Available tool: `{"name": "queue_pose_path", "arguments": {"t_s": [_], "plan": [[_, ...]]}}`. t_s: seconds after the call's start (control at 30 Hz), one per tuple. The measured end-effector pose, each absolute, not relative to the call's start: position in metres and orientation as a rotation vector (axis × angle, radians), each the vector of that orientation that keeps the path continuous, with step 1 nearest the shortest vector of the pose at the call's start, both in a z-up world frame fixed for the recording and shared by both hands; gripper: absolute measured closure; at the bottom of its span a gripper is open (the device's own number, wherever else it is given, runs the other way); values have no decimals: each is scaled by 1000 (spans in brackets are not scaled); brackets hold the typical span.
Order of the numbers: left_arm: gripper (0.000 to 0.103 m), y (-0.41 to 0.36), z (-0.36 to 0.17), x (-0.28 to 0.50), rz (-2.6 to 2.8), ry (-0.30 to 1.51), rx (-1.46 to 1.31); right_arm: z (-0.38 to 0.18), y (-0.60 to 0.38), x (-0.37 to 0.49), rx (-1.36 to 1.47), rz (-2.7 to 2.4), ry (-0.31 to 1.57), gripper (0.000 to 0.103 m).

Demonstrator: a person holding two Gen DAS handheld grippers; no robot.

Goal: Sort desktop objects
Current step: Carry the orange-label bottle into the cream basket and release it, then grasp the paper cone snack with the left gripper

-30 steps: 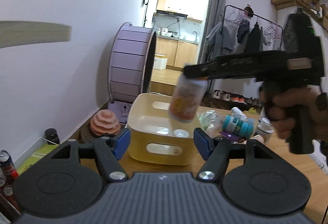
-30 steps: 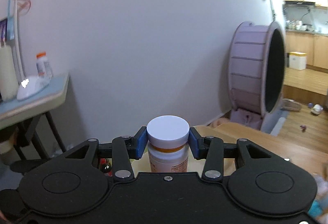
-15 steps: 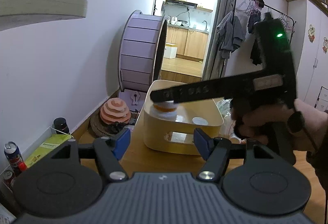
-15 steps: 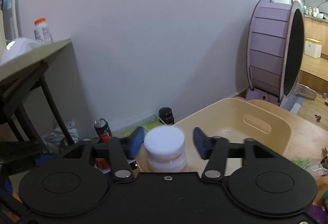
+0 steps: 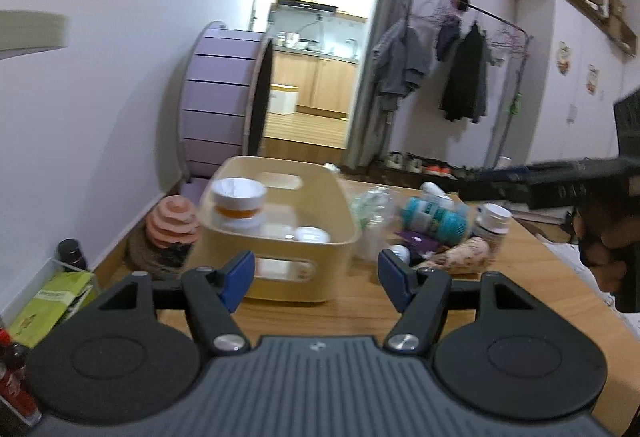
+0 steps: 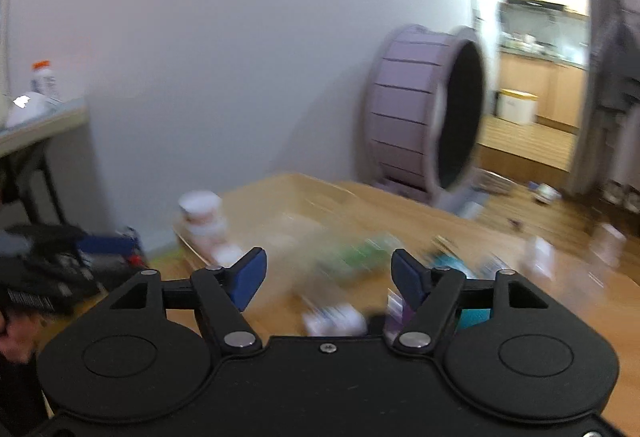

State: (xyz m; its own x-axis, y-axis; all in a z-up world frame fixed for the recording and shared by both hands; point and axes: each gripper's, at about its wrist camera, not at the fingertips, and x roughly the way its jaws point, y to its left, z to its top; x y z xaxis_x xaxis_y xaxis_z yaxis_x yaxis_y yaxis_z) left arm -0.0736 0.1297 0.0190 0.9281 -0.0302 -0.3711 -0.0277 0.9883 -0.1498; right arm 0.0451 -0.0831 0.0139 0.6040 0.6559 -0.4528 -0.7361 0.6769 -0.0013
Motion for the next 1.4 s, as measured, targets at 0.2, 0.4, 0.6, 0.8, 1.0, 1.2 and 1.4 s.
{"name": "queue_pose_path", "arguments": {"t_s": [0.2,0.4,0.6,0.8,1.0,1.2,1.4], "plan": [[36,109,14,-62,-72,404,-128,-20,-115,59,-204,722,522,34],[35,96,9,-48,-94,432,-118,-43,-118,79,-182,699,565,34],[35,86,4,-40,-112,453,-113,-51,-109,93,-148,712,568,39],[35,85,0,-37,-115,465,-119,-58,-113,103,-86,732,589,47],[35,86,0,-37,-110,469,-125,-58,-122,104,-29,763,609,61],[35,85,-1,-38,-125,463,-110,-52,-145,96,-40,864,643,77],[35,77,1,-37,-211,455,-77,-53,-154,87,-73,925,678,77]]}}
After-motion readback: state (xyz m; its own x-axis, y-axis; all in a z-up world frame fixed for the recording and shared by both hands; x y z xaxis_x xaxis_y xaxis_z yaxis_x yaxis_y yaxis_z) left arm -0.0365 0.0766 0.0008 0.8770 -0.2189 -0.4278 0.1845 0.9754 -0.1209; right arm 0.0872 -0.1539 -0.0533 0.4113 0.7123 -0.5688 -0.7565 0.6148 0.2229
